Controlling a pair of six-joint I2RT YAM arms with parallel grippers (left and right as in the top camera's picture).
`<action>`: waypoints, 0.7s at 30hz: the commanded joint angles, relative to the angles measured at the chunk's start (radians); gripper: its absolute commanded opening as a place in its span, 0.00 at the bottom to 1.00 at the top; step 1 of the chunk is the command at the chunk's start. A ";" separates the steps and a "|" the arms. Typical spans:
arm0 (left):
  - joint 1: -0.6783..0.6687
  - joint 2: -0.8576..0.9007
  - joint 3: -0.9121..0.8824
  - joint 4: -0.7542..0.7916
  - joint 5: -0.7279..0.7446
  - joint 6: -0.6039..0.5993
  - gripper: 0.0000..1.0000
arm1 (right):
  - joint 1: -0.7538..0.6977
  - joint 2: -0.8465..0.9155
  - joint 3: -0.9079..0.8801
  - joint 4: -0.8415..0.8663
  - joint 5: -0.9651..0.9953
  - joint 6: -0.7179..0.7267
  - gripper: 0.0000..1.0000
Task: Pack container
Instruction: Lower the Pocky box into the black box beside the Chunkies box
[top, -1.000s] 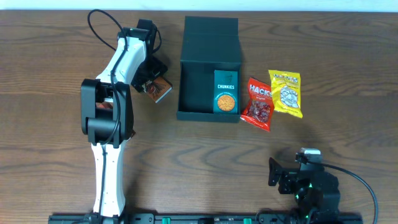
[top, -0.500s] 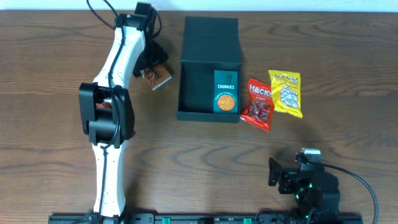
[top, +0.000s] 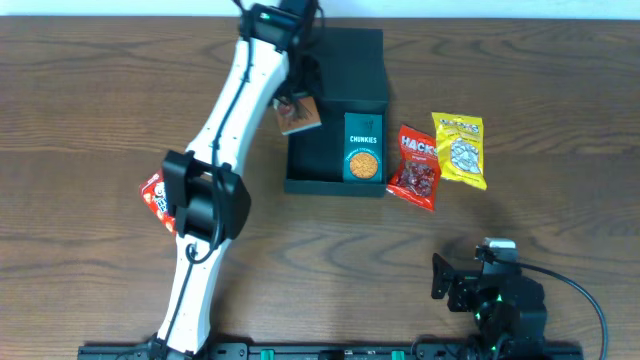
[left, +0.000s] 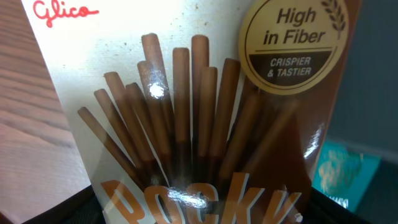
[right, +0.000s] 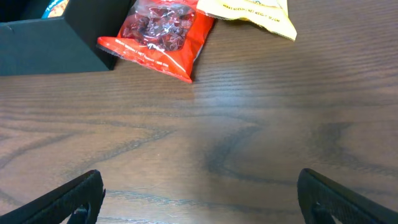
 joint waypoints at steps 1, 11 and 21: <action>-0.043 0.005 0.026 -0.011 -0.019 0.045 0.79 | -0.011 -0.006 -0.010 -0.010 -0.004 0.014 0.99; -0.132 0.005 -0.021 -0.007 -0.027 0.110 0.79 | -0.011 -0.006 -0.010 -0.010 -0.004 0.014 0.99; -0.131 0.005 -0.158 0.031 -0.052 0.111 0.79 | -0.011 -0.006 -0.010 -0.010 -0.004 0.014 0.99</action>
